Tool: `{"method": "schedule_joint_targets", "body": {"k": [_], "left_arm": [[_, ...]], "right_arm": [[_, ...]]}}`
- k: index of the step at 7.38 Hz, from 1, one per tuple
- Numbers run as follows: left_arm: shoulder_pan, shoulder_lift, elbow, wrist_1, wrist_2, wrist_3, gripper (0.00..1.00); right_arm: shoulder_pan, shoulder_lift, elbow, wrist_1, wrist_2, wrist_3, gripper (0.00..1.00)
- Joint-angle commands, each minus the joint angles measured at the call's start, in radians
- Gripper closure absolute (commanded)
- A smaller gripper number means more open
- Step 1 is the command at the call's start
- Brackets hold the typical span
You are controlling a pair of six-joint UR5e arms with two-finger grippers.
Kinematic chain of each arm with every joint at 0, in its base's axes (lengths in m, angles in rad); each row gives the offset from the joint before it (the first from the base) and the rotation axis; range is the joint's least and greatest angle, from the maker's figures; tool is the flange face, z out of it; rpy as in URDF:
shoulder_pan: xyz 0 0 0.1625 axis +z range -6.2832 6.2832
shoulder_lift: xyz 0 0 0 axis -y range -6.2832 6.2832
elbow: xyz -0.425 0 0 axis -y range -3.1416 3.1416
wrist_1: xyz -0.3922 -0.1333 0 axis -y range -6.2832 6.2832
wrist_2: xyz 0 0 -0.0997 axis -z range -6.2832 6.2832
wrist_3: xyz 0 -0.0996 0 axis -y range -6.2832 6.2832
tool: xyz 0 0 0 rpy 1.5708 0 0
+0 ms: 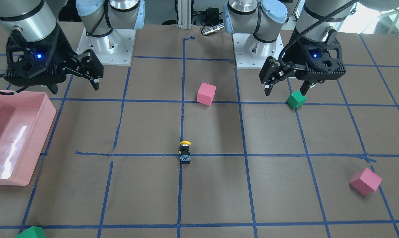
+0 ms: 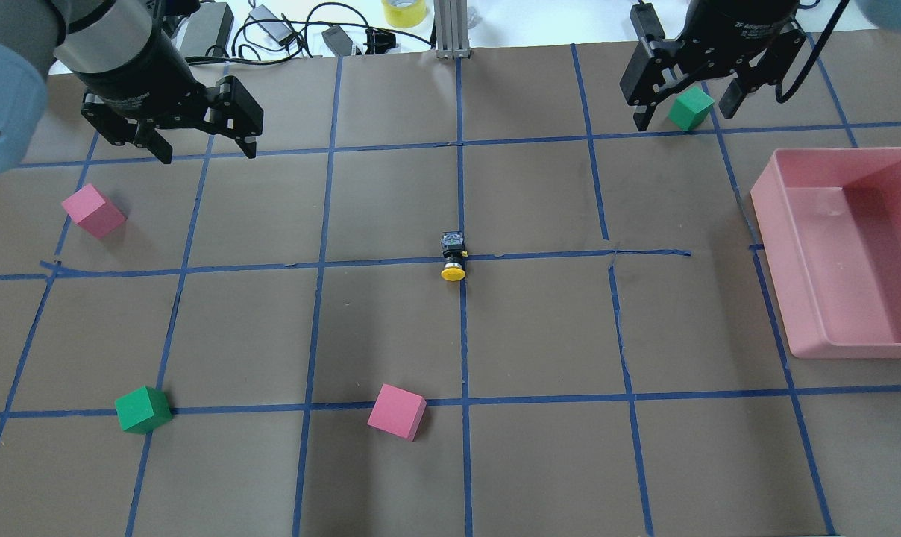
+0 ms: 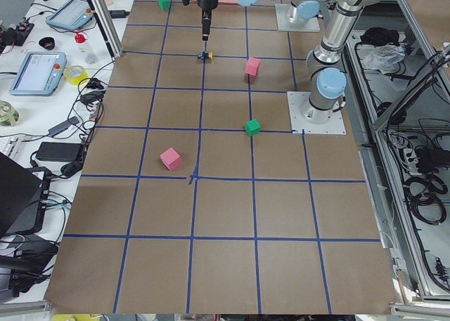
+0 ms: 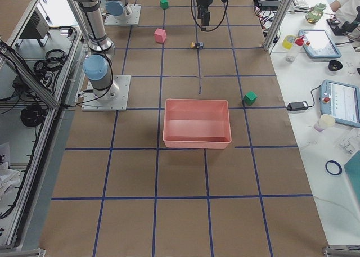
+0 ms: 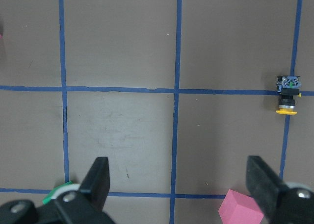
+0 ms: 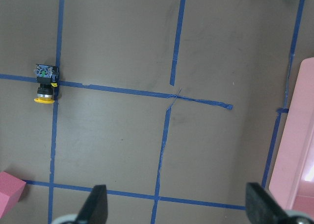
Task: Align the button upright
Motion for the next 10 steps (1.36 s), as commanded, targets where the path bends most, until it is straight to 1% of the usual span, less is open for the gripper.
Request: {"method": "schedule_joint_targets", "body": {"k": [1,5,7,9,10], "left_arm": [[0.000,0.001,0.001,-0.001,0.000,0.000,0.00],[0.000,0.001,0.003,-0.008,0.001,0.000,0.00],[-0.002,0.007,0.006,-0.019,-0.003,0.000,0.00],[0.000,0.008,0.001,-0.034,-0.005,0.002,0.00],[-0.005,0.010,0.015,-0.042,0.015,0.009,0.00]], "right_arm": [[0.002,0.010,0.008,-0.002,-0.010,0.003,0.00],[0.010,0.002,-0.004,-0.012,-0.001,0.012,0.00],[0.053,0.010,-0.006,-0.017,-0.009,0.043,0.00],[0.051,0.011,-0.009,-0.021,-0.009,0.044,0.00],[0.050,0.011,-0.012,-0.031,-0.006,0.069,0.00]]}}
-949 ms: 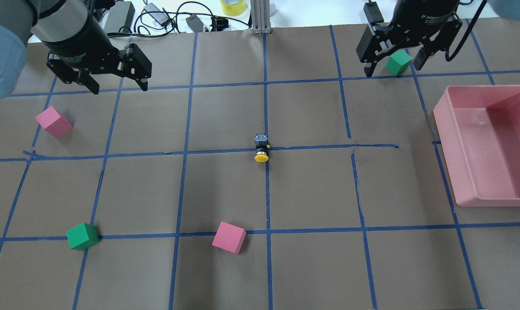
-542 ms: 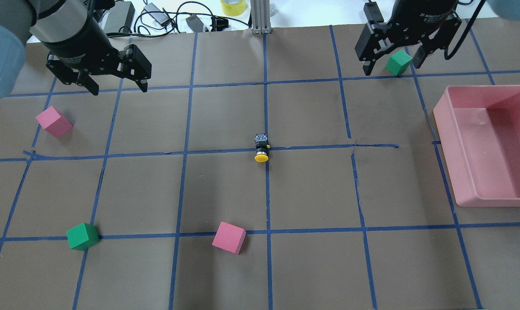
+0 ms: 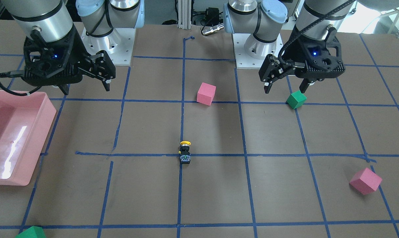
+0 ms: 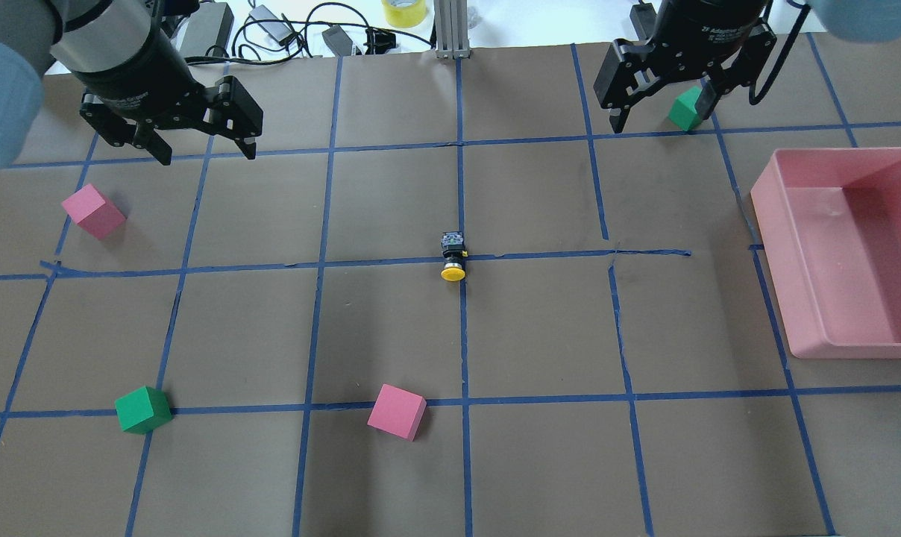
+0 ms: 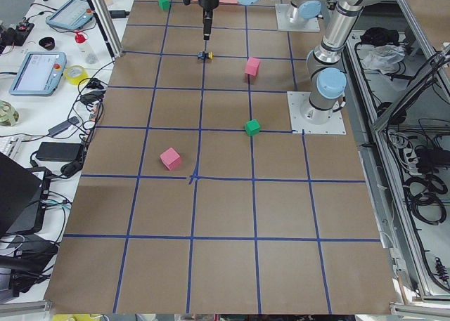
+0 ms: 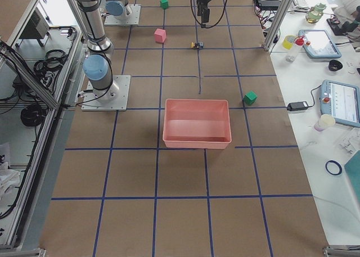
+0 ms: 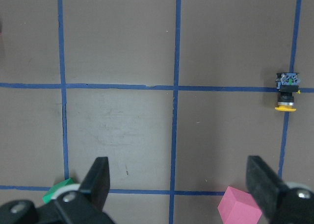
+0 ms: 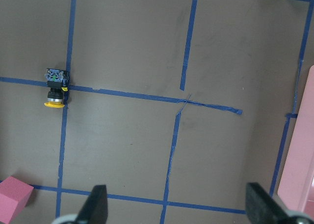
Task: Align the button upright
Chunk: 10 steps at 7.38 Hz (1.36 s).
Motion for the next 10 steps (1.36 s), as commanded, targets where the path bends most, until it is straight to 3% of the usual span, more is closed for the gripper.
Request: {"method": "schedule_joint_targets", "body": {"k": [1,10], "left_arm": [[-0.005,-0.004,-0.008,-0.014,0.027,0.009,0.00],[-0.005,-0.010,-0.008,-0.013,0.025,0.009,0.00]], "right_arm": [[0.000,0.001,-0.003,-0.012,0.001,0.042,0.00],[-0.002,0.002,0.003,-0.013,0.004,0.067,0.00]]}}
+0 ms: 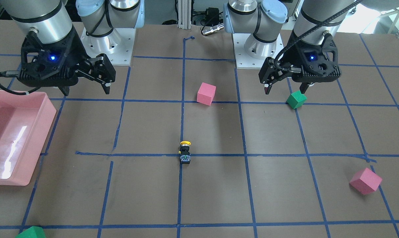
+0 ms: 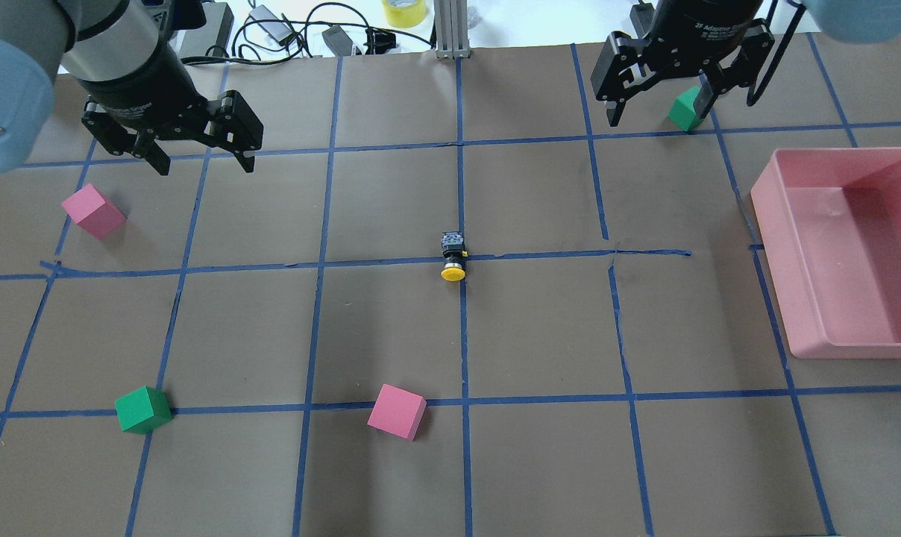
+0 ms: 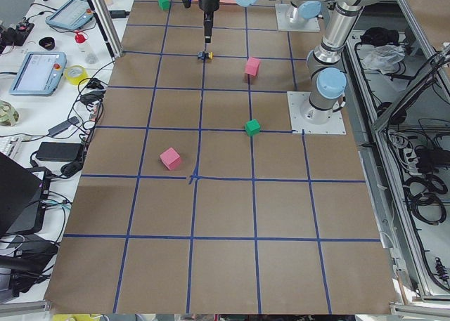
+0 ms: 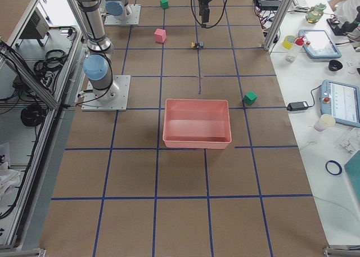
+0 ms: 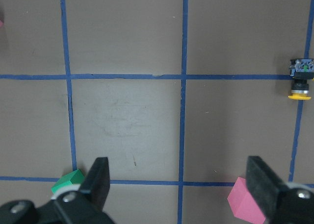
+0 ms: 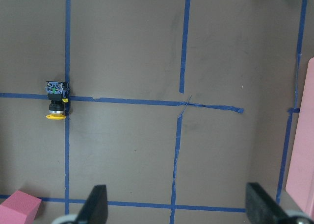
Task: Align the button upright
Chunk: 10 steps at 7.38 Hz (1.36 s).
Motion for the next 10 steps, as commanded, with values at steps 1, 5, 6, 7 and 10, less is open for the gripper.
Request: {"method": "schedule_joint_targets", "body": {"k": [1,5,6,7,10], "left_arm": [[0.000,0.001,-0.001,0.000,-0.001,0.000,0.00],[0.011,0.007,0.019,0.008,-0.001,0.003,0.00],[0.017,0.001,0.021,0.022,-0.005,0.003,0.00],[0.014,-0.010,0.011,0.045,-0.008,-0.003,0.00],[0.005,-0.037,0.001,0.142,-0.019,-0.006,0.00]], "right_arm": [[0.000,0.000,0.003,0.000,0.000,0.000,0.00],[-0.002,0.000,0.005,-0.014,-0.003,0.000,0.00],[-0.002,0.000,0.005,-0.015,-0.002,0.000,0.00],[-0.002,0.000,0.003,-0.015,-0.003,0.000,0.00],[-0.002,0.000,0.005,-0.028,-0.007,0.002,0.00]]}}
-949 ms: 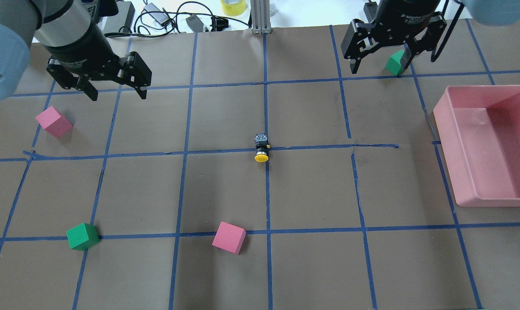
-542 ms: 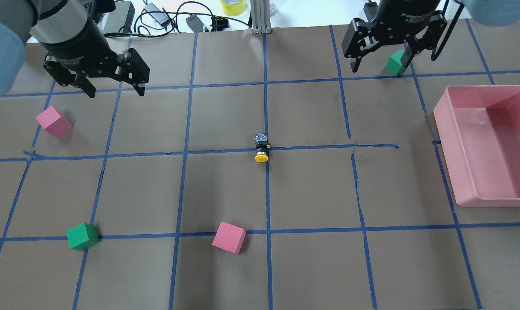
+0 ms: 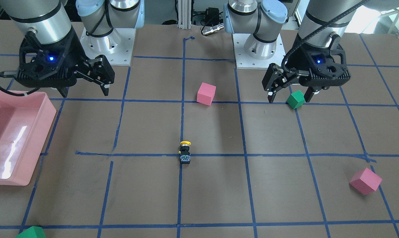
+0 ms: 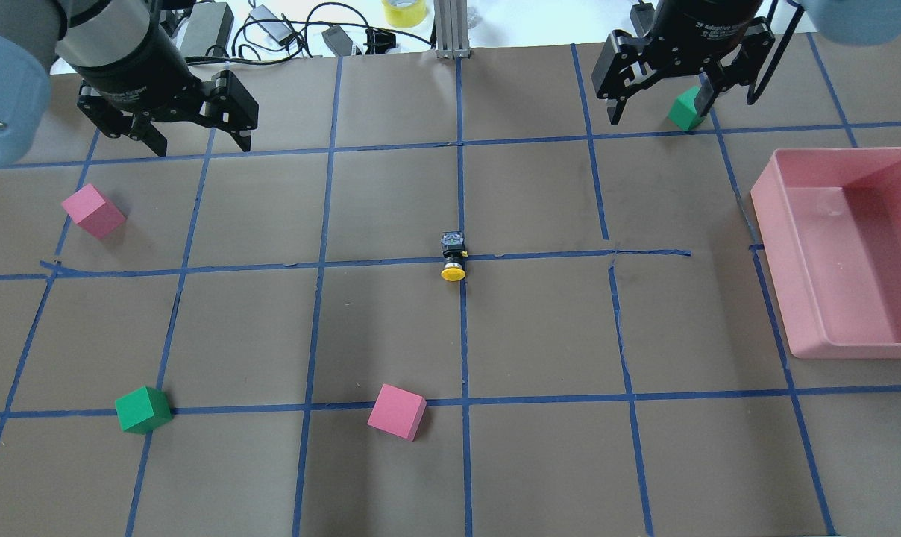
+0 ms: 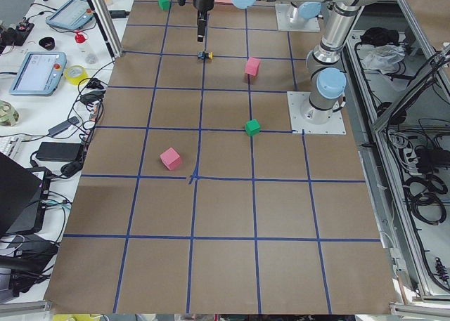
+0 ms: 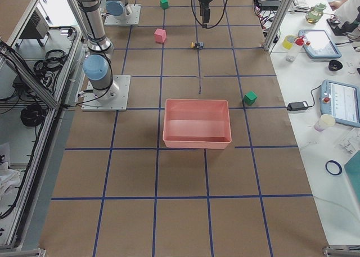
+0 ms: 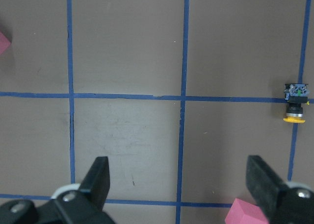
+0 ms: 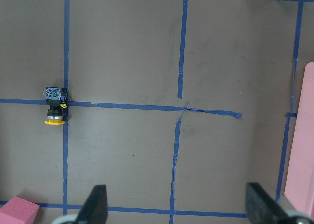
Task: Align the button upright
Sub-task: 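Reach the left gripper over the button switch lying on the table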
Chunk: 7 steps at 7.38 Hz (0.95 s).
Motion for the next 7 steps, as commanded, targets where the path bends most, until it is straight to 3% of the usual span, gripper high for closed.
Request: {"method": "schedule_joint_targets", "body": {"k": [1,3,7], "left_arm": [[-0.027,-0.044,-0.005,0.061,-0.006,-0.014,0.00],[-0.125,-0.096,-0.057,0.188,0.008,-0.143,0.00],[-0.284,-0.192,-0.322,0.710,0.022,-0.298,0.00]], "right_arm": [[0.000,0.000,0.001,-0.006,0.000,0.000,0.00],[0.000,0.000,0.005,-0.006,0.000,-0.001,0.00],[0.000,0.000,0.012,-0.006,-0.001,-0.001,0.00]]}}
